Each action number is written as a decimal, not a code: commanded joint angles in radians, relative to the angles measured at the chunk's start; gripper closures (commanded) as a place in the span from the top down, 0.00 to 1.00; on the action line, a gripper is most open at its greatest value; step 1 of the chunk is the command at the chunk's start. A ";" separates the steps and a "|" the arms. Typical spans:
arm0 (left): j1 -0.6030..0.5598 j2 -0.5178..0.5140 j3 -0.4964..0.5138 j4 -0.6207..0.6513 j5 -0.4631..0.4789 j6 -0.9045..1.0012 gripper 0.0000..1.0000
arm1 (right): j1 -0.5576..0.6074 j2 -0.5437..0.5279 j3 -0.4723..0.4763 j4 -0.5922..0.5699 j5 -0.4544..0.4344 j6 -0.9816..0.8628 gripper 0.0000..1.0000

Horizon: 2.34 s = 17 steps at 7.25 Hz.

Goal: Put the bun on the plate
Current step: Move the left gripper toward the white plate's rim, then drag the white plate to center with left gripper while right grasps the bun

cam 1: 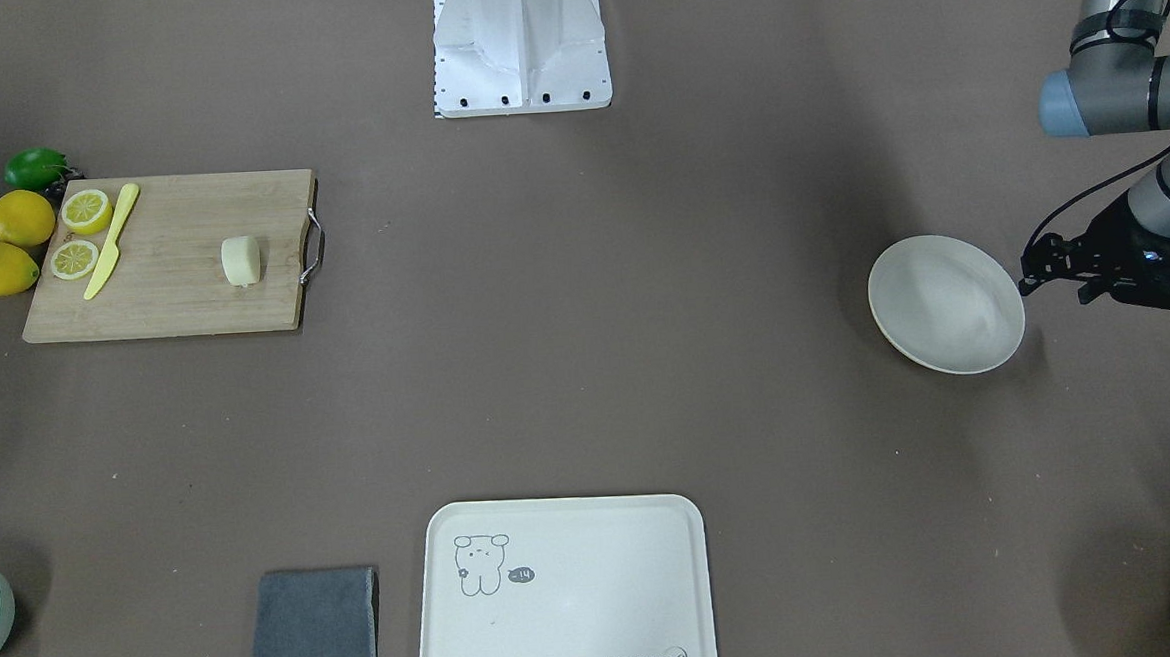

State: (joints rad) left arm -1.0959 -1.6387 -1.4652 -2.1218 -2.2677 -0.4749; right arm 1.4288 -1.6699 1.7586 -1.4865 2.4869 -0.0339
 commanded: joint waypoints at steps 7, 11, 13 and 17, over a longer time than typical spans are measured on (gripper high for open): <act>0.051 -0.024 0.020 -0.010 -0.006 -0.077 0.00 | -0.001 -0.002 0.004 0.005 0.003 0.003 1.00; 0.050 -0.151 -0.108 0.017 -0.159 -0.418 0.00 | -0.211 0.073 0.200 0.011 -0.070 0.387 1.00; 0.214 -0.300 -0.154 0.017 -0.065 -0.705 0.00 | -0.379 0.094 0.280 0.020 -0.126 0.521 1.00; 0.471 -0.473 -0.107 0.026 0.199 -0.872 0.00 | -0.753 0.139 0.272 0.100 -0.389 0.834 0.99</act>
State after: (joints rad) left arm -0.6911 -2.0708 -1.5976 -2.0961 -2.1538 -1.3285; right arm 0.7823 -1.5385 2.0354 -1.4059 2.1798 0.7053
